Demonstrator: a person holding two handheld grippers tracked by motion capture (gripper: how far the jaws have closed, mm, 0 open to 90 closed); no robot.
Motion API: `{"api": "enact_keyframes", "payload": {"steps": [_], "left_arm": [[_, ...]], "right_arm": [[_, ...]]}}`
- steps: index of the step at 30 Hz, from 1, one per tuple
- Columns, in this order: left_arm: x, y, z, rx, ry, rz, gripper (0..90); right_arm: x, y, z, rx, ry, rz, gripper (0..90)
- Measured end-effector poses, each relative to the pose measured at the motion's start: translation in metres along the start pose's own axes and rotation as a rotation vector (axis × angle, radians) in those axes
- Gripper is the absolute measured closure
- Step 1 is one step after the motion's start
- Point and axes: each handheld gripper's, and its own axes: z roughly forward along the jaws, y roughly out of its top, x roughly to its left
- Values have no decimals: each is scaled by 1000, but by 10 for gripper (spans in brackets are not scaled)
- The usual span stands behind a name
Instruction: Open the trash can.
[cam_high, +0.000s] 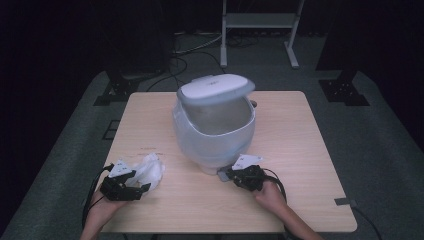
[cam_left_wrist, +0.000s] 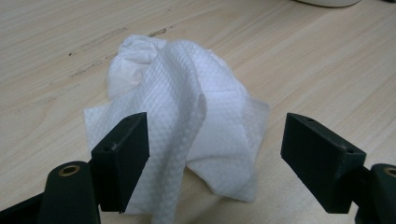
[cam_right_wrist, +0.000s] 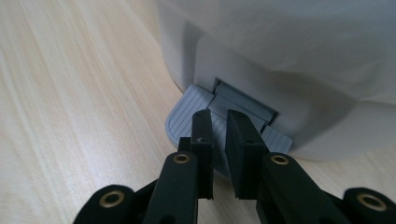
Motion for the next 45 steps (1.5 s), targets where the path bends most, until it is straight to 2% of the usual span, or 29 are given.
{"api": "enact_keyframes", "payload": {"steps": [2, 6, 8, 14, 17, 20, 27, 31, 35, 42, 45], "left_arm": [[0, 1, 2, -12, 1, -16, 228], [0, 4, 9, 4, 5, -11, 233], [1, 5, 11, 20, 11, 1, 268], [3, 2, 14, 53, 19, 2, 394], [3, -2, 18, 85, 15, 10, 485], [0, -3, 20, 112, 25, 43, 584], [3, -7, 18, 100, 14, 76, 815], [4, -7, 13, 82, 10, 76, 841], [6, -6, 5, 47, 5, 59, 843], [9, -1, -8, 8, -39, 34, 844], [10, 2, -16, 6, -48, 37, 844]], "right_arm": [[-1, -1, 1, 4, 7, -3, 808], [-5, -1, 3, -2, 23, 16, 809], [-5, -1, 3, -2, 25, 16, 809], [-5, -2, 3, -6, 19, 17, 809], [-5, -1, 3, -1, 20, 12, 809], [-5, -2, 2, -6, 20, 15, 809], [-4, -2, 2, -4, 17, 10, 809], [-4, -2, 2, -5, 18, 9, 809], [-4, -2, 2, -2, 19, 11, 809], [-4, -2, 2, -2, 20, 10, 808], [-4, -1, 2, 3, 21, 15, 808]]}}
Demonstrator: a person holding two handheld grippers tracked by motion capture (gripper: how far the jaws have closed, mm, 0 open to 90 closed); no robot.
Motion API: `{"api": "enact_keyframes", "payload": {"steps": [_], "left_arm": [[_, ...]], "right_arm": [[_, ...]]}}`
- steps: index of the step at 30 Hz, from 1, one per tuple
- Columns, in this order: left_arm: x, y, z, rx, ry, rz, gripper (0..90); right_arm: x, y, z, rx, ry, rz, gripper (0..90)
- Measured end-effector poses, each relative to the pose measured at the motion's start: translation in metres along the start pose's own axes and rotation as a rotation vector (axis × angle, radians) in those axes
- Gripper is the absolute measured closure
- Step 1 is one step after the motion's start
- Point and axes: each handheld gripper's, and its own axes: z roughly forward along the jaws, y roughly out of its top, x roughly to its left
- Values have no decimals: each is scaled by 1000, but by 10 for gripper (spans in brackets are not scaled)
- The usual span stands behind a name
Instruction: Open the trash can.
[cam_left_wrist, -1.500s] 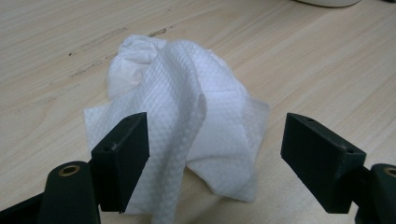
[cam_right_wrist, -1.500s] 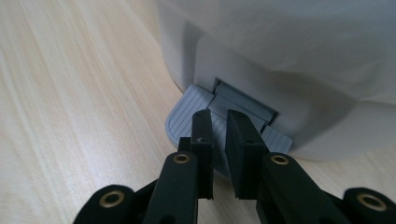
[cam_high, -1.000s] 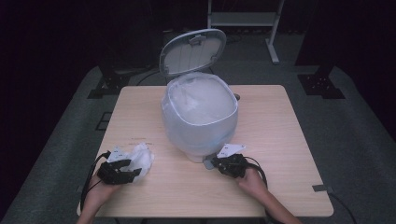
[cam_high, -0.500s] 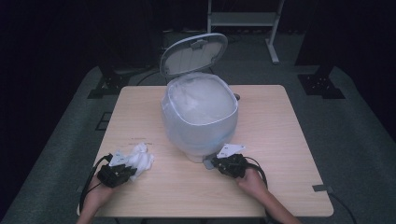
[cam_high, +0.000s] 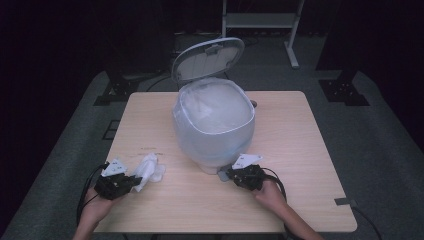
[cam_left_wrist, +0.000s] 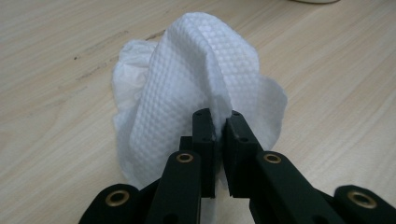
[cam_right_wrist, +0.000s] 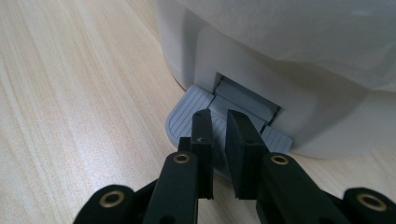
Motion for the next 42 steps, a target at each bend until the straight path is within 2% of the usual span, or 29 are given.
{"api": "enact_keyframes", "payload": {"steps": [3, 6, 8, 11, 17, 30, 39, 42], "left_arm": [[2, 4, -8, 6, -15, -2, 843], [5, 6, -18, -31, -56, -39, 842], [6, 8, -21, -36, -66, -44, 843], [4, 11, -26, -28, -74, -39, 842], [-1, 25, -34, -12, -89, -1, 841], [-6, 52, -55, -44, -150, 18, 842], [-9, 71, -65, -41, -179, 57, 841], [-9, 77, -68, -58, -197, 52, 840]], "right_arm": [[-1, 0, 0, -4, 0, -4, 808], [0, 0, 0, -1, 1, 2, 808], [-1, 0, 0, -5, 0, -4, 808], [0, 0, 0, -5, -1, -1, 808], [0, 0, 0, 0, 2, -1, 808], [-1, 1, 0, 4, 8, -10, 808], [-1, 0, 0, 1, 10, -6, 807], [-2, 1, 0, 4, 11, -9, 807]]}}
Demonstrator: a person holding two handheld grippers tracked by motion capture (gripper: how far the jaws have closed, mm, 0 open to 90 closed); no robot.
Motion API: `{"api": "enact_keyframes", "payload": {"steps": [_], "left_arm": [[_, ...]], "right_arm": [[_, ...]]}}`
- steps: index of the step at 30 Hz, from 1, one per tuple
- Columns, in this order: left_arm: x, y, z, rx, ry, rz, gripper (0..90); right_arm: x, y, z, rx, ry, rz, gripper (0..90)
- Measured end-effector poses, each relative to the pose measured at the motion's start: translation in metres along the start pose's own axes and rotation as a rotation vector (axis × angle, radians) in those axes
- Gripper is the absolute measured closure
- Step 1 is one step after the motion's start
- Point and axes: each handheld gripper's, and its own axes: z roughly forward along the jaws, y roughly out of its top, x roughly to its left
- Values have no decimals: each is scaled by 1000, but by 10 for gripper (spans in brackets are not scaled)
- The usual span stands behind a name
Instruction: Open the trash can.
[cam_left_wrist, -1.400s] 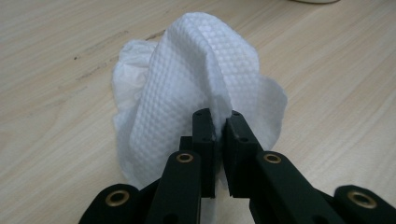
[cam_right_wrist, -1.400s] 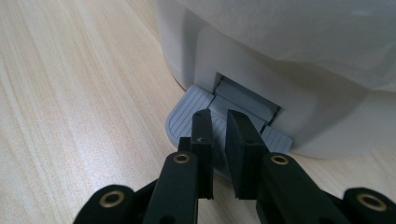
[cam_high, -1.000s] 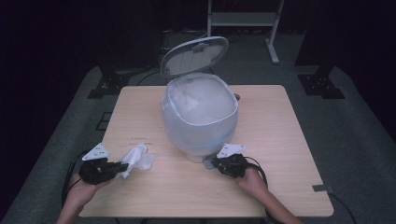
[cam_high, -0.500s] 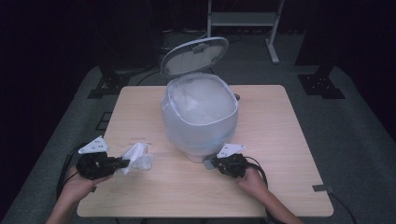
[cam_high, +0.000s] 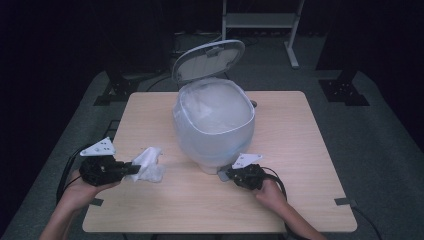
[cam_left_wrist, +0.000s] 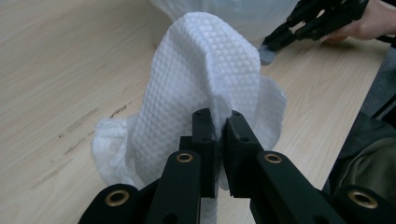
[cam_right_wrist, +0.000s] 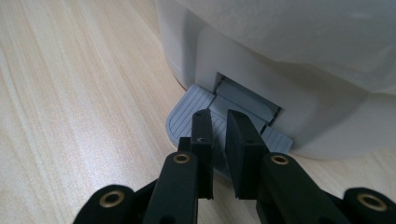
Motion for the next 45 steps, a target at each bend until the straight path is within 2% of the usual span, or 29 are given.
{"api": "enact_keyframes", "payload": {"steps": [7, 12, 24, 31, 32, 36, 45], "left_arm": [[-1, 15, -6, -6, -7, 18, 839], [-4, 24, -8, -13, -37, 29, 840], [-9, 50, -14, -13, -64, 68, 840], [-8, 62, -17, -15, -77, 75, 840], [-8, 66, -17, -11, -91, 75, 840], [-9, 72, -19, -7, -89, 83, 839], [-13, 93, -25, -31, -107, 96, 839]], "right_arm": [[0, 0, 0, 0, 2, 4, 808], [0, 0, 0, -2, 3, 3, 808], [0, -2, 0, -14, -1, 1, 807], [0, -2, 0, -13, 3, 2, 808], [0, -2, 0, -12, 4, 3, 807], [0, -2, 0, -12, 0, 4, 807], [-1, -1, 0, -8, 3, 2, 807]]}}
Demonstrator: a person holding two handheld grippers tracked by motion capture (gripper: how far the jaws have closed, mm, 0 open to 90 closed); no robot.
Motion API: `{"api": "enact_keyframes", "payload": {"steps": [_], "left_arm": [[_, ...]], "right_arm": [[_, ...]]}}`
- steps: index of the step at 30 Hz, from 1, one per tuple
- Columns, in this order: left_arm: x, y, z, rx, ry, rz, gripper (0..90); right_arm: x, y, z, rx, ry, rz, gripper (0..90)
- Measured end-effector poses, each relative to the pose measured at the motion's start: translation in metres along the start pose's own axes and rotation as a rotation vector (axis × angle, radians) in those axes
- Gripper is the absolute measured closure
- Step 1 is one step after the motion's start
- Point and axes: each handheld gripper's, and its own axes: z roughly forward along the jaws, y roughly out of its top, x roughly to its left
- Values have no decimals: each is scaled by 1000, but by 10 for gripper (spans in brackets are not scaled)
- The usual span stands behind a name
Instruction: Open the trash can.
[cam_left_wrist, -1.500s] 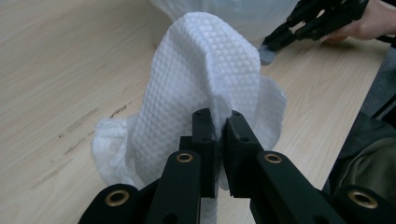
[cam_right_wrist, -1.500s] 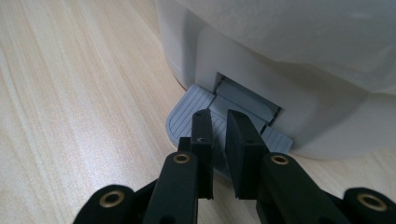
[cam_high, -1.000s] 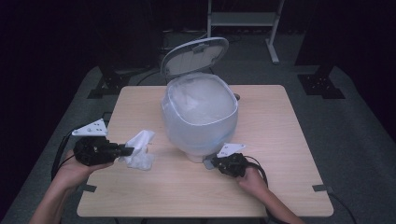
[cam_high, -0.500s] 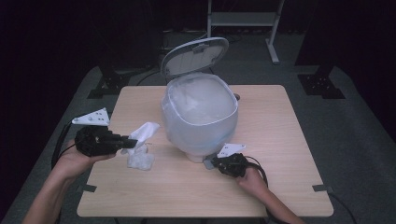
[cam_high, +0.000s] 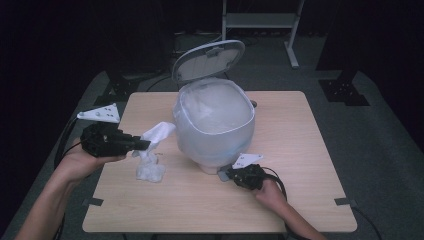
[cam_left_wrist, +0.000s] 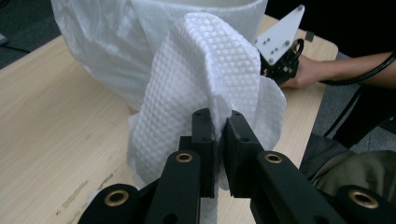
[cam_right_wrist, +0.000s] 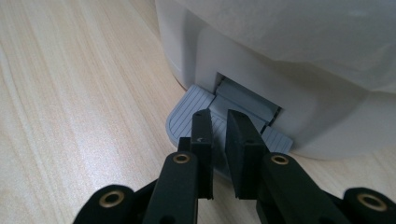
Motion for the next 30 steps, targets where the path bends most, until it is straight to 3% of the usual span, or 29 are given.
{"api": "enact_keyframes", "payload": {"steps": [6, 18, 30], "left_arm": [[2, 8, -1, -17, -13, -5, 839], [-4, 34, 1, -2, -28, 55, 842], [-3, 61, -2, -6, -28, 71, 840]], "right_arm": [[1, -1, 0, -3, -2, 6, 807], [2, -2, 0, -12, -8, 10, 807], [1, -3, 0, -17, -6, 17, 807]]}}
